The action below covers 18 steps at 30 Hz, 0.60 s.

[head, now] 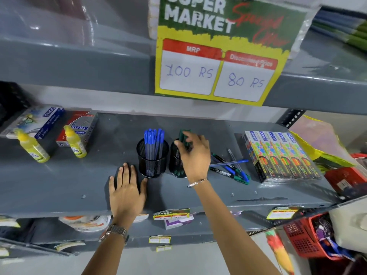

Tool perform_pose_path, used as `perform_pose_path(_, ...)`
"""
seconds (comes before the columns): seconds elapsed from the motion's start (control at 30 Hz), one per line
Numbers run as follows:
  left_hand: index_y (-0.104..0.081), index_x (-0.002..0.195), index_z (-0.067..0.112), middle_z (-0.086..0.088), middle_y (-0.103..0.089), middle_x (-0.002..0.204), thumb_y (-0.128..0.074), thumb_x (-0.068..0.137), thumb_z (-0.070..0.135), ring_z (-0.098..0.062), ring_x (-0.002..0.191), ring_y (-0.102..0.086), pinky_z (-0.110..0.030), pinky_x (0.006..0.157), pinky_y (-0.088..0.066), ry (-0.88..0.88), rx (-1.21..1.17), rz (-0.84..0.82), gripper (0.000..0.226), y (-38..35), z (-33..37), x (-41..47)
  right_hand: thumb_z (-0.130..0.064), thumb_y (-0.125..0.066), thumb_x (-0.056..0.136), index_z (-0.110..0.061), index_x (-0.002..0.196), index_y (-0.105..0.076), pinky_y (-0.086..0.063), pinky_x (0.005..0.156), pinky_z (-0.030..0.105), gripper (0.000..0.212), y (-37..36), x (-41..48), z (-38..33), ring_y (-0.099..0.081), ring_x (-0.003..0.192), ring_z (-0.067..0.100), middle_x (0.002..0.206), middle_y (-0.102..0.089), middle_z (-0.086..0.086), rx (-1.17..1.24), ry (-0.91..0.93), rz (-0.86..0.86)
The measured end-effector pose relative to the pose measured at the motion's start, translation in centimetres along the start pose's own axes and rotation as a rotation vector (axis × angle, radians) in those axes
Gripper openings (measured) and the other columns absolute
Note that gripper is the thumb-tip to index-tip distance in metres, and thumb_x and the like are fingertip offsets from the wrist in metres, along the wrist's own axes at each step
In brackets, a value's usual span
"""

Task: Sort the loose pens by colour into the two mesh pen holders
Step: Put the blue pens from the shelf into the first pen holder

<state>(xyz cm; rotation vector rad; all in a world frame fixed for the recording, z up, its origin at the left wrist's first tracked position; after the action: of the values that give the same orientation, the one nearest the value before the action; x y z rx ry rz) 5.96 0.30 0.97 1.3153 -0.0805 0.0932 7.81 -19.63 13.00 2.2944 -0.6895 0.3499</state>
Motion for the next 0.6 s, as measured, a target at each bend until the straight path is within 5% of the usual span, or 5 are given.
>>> perform_pose_path(0.27, -0.046, 0.133, 0.000, -0.021, -0.044, 0.141, -0.022, 0.089, 0.048, -0.034, 0.132, -0.038, -0.055, 0.108, -0.024, -0.001, 0.000, 0.011, 0.069, -0.3, -0.1, 0.0, -0.013, -0.065, 0.082, -0.013, 0.103, -0.066, -0.047, 0.071, 0.044, 0.021, 8.8, -0.7, 13.5, -0.057, 0.093, 0.042, 0.102, -0.065, 0.020, -0.313, -0.283, 0.152)
perform_pose_path(0.4, -0.045, 0.133, 0.000, -0.021, -0.044, 0.141, -0.022, 0.089, 0.047, -0.034, 0.132, -0.038, -0.055, 0.107, -0.024, -0.002, 0.012, 0.020, 0.069, -0.3, -0.1, 0.0, -0.023, -0.062, 0.085, -0.006, 0.103, -0.062, -0.048, 0.076, 0.046, 0.025, 11.6, -0.5, 17.5, -0.056, 0.096, 0.042, 0.103, -0.067, 0.022, -0.295, -0.600, 0.259)
perform_pose_path(0.6, -0.044, 0.135, 0.002, -0.019, -0.043, 0.143, -0.021, 0.089, 0.049, -0.032, 0.133, -0.036, -0.054, 0.108, -0.023, -0.001, 0.028, 0.029, 0.069, -0.5, -0.1, 0.0, -0.036, -0.061, 0.086, 0.000, 0.111, -0.051, -0.047, 0.082, 0.048, 0.044, 10.4, 1.2, 18.7, -0.056, 0.105, 0.044, 0.109, -0.064, 0.026, -0.221, -0.788, 0.207)
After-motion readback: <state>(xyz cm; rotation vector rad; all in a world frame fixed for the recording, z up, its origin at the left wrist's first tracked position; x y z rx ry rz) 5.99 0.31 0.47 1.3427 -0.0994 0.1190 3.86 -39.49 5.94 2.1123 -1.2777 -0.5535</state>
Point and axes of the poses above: each hand's wrist, its own x-axis towards the middle knuckle, its own y-axis out of the back of the hand, z = x × y, the point moved 6 cm from there along x, towards the middle knuckle
